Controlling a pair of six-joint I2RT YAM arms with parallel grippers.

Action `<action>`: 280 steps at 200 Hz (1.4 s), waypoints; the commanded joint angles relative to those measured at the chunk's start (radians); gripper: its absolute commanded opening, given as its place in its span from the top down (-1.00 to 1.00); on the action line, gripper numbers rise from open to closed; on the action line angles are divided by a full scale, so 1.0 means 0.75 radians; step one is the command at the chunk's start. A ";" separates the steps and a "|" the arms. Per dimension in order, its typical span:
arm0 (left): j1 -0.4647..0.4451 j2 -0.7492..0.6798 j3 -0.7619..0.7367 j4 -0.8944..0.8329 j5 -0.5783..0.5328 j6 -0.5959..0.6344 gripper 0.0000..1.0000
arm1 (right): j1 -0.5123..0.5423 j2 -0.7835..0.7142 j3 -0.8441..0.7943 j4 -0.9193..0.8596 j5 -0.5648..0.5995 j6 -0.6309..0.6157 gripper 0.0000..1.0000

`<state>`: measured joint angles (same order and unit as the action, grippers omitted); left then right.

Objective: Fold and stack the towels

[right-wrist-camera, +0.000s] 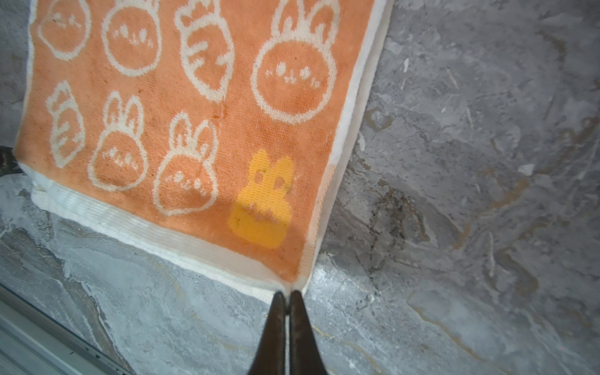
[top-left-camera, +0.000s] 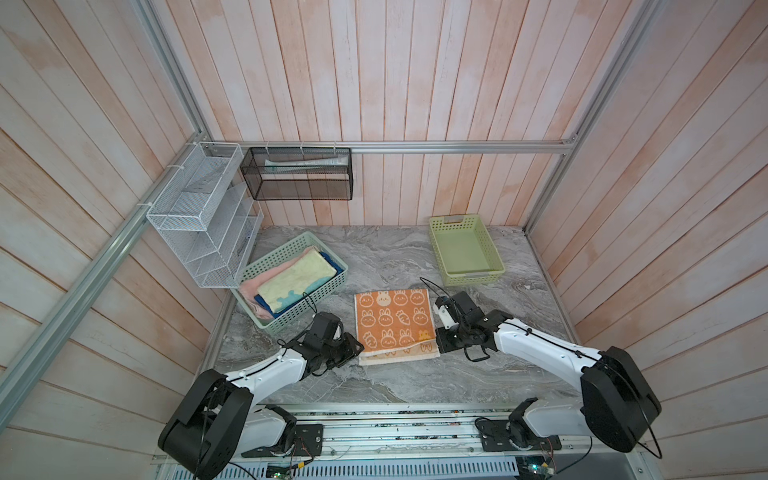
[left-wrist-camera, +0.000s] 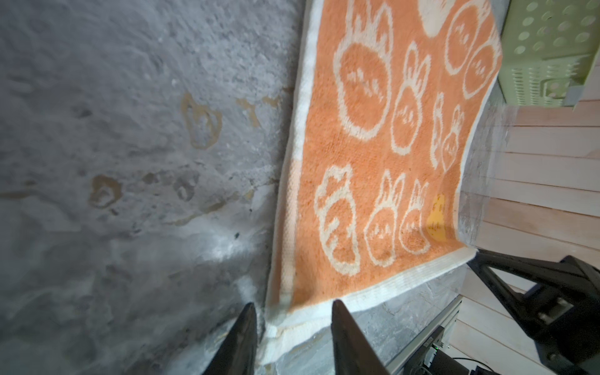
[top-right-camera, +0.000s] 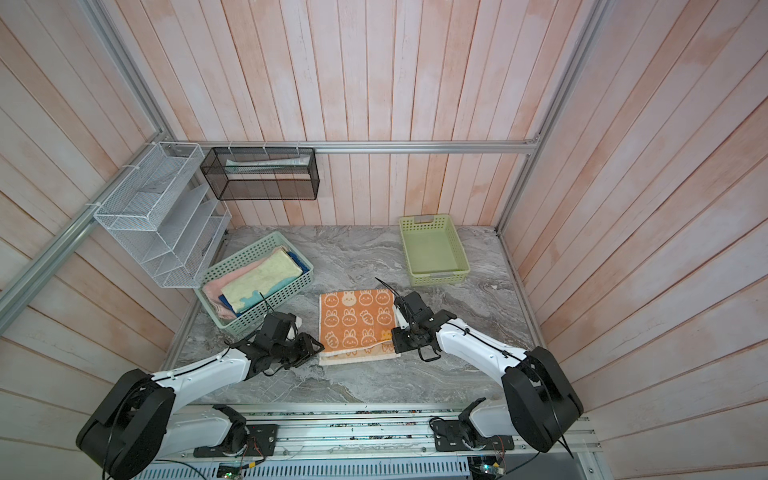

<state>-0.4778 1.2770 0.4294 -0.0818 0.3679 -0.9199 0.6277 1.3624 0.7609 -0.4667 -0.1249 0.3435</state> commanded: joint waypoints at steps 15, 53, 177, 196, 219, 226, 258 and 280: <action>0.005 0.050 -0.012 0.092 0.062 -0.027 0.17 | -0.001 0.028 -0.020 0.011 -0.002 -0.012 1.00; 0.007 0.007 0.011 0.040 0.027 -0.014 0.29 | -0.001 0.026 -0.016 0.003 0.003 -0.018 1.00; 0.013 -0.062 0.095 -0.050 0.037 0.041 1.00 | -0.002 -0.010 0.048 -0.062 0.023 -0.036 1.00; 0.015 -0.115 0.156 -0.146 0.017 0.082 1.00 | -0.002 -0.026 0.117 -0.155 0.032 -0.056 1.00; 0.012 -0.191 0.205 -0.226 0.014 0.098 1.00 | -0.001 -0.075 0.188 -0.239 0.031 -0.057 1.00; 0.010 -0.214 0.211 -0.241 0.017 0.096 1.00 | -0.001 -0.094 0.199 -0.258 0.028 -0.053 1.00; -0.011 -0.281 0.164 -0.259 0.006 0.070 1.00 | 0.000 -0.134 0.173 -0.296 0.001 -0.030 1.00; -0.013 -0.268 0.070 -0.177 0.038 0.028 1.00 | 0.000 -0.108 0.092 -0.247 -0.061 -0.013 1.00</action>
<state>-0.4820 1.0702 0.5537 -0.2298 0.3862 -0.8791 0.6277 1.2606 0.8860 -0.6224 -0.1257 0.3157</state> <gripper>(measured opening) 0.052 0.051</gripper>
